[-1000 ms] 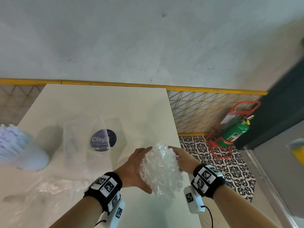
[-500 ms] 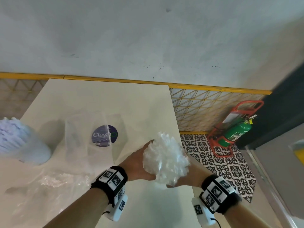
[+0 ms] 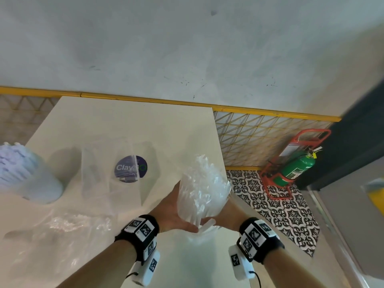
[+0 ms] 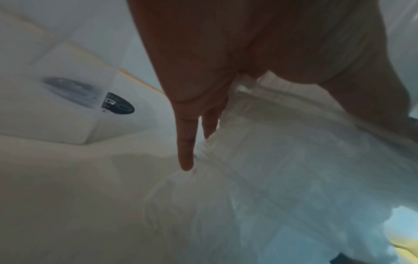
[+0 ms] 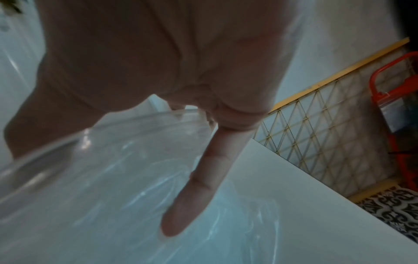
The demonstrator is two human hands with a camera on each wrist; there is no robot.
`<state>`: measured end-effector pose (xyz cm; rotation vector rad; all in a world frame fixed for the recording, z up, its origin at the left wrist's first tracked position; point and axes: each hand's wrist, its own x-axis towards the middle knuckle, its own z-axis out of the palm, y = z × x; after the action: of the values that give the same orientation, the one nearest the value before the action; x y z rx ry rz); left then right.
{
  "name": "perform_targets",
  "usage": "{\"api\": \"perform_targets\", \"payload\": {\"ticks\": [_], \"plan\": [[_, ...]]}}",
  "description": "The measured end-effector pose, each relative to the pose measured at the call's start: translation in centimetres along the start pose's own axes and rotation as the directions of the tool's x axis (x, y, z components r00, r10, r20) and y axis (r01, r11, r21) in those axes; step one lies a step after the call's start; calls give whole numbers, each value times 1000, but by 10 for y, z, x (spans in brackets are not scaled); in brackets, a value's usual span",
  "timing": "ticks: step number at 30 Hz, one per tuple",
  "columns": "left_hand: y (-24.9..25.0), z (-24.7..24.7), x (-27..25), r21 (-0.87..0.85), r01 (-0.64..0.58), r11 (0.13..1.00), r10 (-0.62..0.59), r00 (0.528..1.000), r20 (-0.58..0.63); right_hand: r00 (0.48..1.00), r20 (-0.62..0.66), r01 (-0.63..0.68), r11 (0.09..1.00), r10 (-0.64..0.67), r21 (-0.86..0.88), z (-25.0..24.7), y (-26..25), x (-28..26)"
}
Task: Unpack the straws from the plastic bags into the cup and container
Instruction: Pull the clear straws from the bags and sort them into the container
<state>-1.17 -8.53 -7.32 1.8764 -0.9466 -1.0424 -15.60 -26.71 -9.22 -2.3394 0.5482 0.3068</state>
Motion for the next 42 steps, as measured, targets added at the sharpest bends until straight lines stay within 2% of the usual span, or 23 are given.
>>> {"api": "perform_targets", "payload": {"ticks": [3, 9, 11, 14, 16, 21, 28, 31, 36, 39, 42], "plan": [[9, -3, -3, 8, -30, 1000, 30, 999, -9, 989, -72, 126, 990, -130, -65, -21, -31, -12], [35, -31, -43, -14, -127, 992, 127, 992, -23, 892, -126, 415, 896, -435, -157, -35, -71, -30], [37, -45, -64, -23, -121, 992, 120, 992, -43, 897, -104, 424, 903, -430, -75, -32, -93, -35], [34, -65, -99, -57, -108, 993, 105, 993, -61, 923, -109, 383, 911, -370, 150, -19, -123, -39], [30, -81, -124, -64, -89, 994, 85, 994, -66, 912, -112, 410, 887, -395, 210, -9, -149, -39], [16, -125, -188, -45, -46, 998, 40, 990, -135, 883, -59, 467, 856, -466, 223, 23, -219, -36], [-24, -184, -263, -156, 38, 987, -81, 956, -282, 857, -44, 507, 825, -513, 251, 88, -295, 5], [-60, -195, -275, -207, 68, 976, -137, 929, -344, 870, -3, 477, 841, -493, 257, 114, -319, 24], [-137, -192, -264, -223, 83, 971, -178, 877, -447, 931, 88, 319, 906, -354, 279, 158, -324, 49], [-167, -182, -254, -212, 94, 973, -190, 849, -493, 934, 117, 305, 924, -337, 230, 173, -319, 56], [-190, -178, -247, -212, 163, 964, -253, 814, -523, 938, 116, 306, 938, -325, 162, 169, -320, 54]]}}
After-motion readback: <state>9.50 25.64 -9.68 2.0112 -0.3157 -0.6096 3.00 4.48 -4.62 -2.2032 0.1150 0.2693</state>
